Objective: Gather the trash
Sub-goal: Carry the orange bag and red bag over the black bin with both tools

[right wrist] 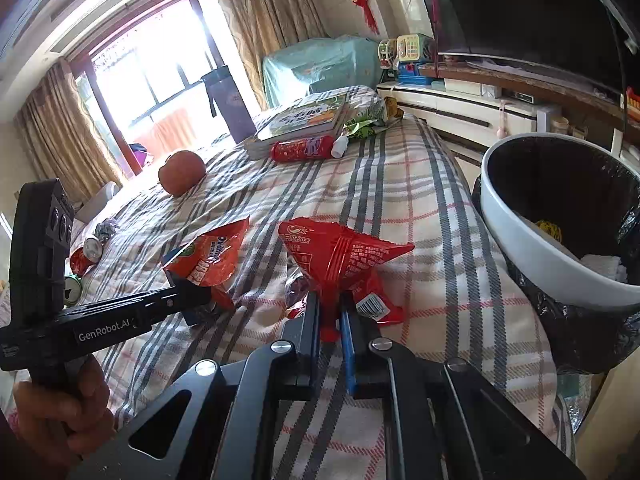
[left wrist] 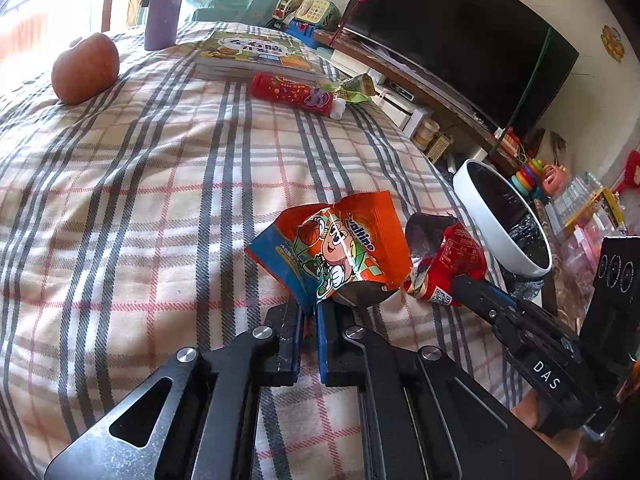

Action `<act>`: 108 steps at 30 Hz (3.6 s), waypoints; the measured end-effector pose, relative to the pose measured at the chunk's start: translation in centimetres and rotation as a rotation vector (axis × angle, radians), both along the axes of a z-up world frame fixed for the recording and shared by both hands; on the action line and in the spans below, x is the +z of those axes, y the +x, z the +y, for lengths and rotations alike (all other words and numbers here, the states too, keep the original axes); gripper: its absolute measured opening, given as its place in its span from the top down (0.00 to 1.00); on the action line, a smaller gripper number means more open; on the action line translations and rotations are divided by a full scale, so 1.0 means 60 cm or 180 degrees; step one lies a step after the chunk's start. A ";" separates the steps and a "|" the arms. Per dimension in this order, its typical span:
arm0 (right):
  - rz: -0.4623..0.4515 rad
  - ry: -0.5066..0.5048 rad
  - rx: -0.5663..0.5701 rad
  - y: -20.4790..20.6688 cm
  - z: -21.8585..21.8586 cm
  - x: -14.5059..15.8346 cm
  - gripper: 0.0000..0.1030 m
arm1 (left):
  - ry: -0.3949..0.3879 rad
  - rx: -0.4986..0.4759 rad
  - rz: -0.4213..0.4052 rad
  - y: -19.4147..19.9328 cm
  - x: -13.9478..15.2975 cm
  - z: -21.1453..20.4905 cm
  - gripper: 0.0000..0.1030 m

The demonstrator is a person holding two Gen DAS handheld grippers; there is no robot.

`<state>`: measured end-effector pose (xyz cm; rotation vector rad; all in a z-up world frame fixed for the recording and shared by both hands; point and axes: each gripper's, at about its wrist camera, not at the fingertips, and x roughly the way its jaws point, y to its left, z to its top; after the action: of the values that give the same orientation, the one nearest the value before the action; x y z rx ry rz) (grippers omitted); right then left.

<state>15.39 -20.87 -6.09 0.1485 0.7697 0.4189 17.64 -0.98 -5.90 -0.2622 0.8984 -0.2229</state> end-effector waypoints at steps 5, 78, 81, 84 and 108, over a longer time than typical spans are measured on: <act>0.0012 0.0045 -0.0034 0.001 -0.008 0.005 0.63 | 0.0014 0.0023 -0.0029 -0.001 -0.005 0.001 0.93; -0.0215 0.0259 -0.0319 -0.061 -0.065 0.054 0.79 | 0.0239 -0.0317 -0.0364 -0.069 0.041 -0.096 0.87; -0.0248 0.0264 -0.0351 -0.070 -0.075 0.058 0.79 | 0.0257 -0.0354 -0.0379 -0.073 0.044 -0.105 0.87; -0.0278 0.0283 -0.0384 -0.074 -0.084 0.064 0.79 | 0.0275 -0.0392 -0.0400 -0.077 0.047 -0.115 0.87; -0.0298 0.0294 -0.0756 -0.084 -0.177 0.078 0.79 | 0.0171 -0.0747 -0.0450 -0.052 0.077 -0.182 0.88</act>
<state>10.35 -31.47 -1.42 0.3014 0.6321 0.2340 14.50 -11.92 -1.30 -0.0891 0.7928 -0.4287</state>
